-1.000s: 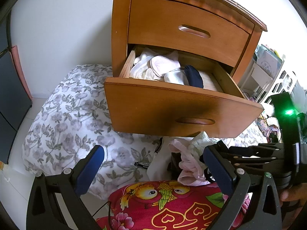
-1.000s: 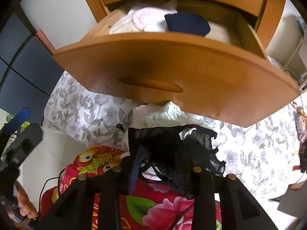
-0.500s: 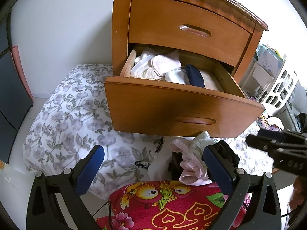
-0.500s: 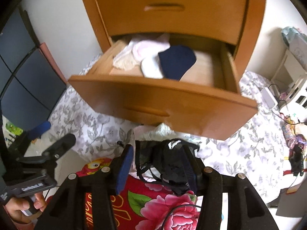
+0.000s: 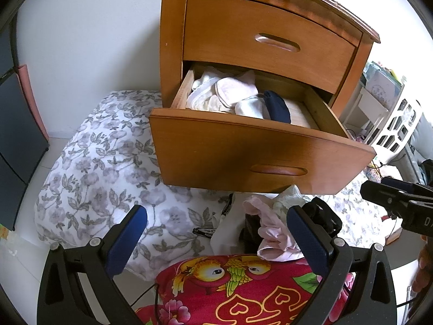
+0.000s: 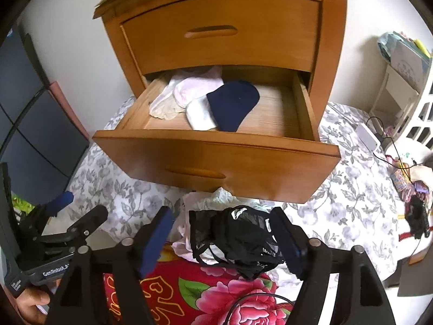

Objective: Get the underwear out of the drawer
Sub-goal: 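Lower the black lace garment onto the bed and open the right gripper, then move the open right gripper into the drawer over the navy sock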

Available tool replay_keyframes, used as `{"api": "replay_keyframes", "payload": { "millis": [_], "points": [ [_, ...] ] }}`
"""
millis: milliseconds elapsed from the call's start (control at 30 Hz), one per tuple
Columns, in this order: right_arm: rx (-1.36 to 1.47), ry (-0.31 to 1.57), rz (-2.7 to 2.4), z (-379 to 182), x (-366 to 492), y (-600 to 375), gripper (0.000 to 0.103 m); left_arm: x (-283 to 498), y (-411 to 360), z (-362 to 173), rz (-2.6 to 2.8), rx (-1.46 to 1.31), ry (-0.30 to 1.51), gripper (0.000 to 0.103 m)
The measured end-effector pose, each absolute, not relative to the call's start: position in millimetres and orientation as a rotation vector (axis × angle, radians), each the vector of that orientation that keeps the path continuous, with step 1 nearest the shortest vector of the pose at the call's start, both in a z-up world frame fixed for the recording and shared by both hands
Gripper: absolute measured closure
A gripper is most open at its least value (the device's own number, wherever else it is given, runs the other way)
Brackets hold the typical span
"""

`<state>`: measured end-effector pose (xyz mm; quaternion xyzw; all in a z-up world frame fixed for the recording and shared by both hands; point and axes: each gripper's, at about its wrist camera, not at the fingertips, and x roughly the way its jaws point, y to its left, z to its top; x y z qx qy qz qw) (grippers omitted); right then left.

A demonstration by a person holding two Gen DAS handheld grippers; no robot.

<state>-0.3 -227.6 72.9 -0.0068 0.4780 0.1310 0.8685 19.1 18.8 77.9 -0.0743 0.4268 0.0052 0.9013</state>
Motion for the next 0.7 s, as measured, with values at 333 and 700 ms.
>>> {"api": "replay_keyframes", "payload": {
  "millis": [333, 700],
  "points": [
    [-0.012, 0.975, 0.276, 71.8, -0.9, -229.6, 0.0, 20.7, 19.5, 76.2, 0.021, -0.159, 0.888, 0.0],
    [-0.003, 0.97, 0.281, 69.2, 0.6, -230.5, 0.0, 21.7, 21.1, 74.3, 0.025, -0.165, 0.886, 0.0]
  ]
}}
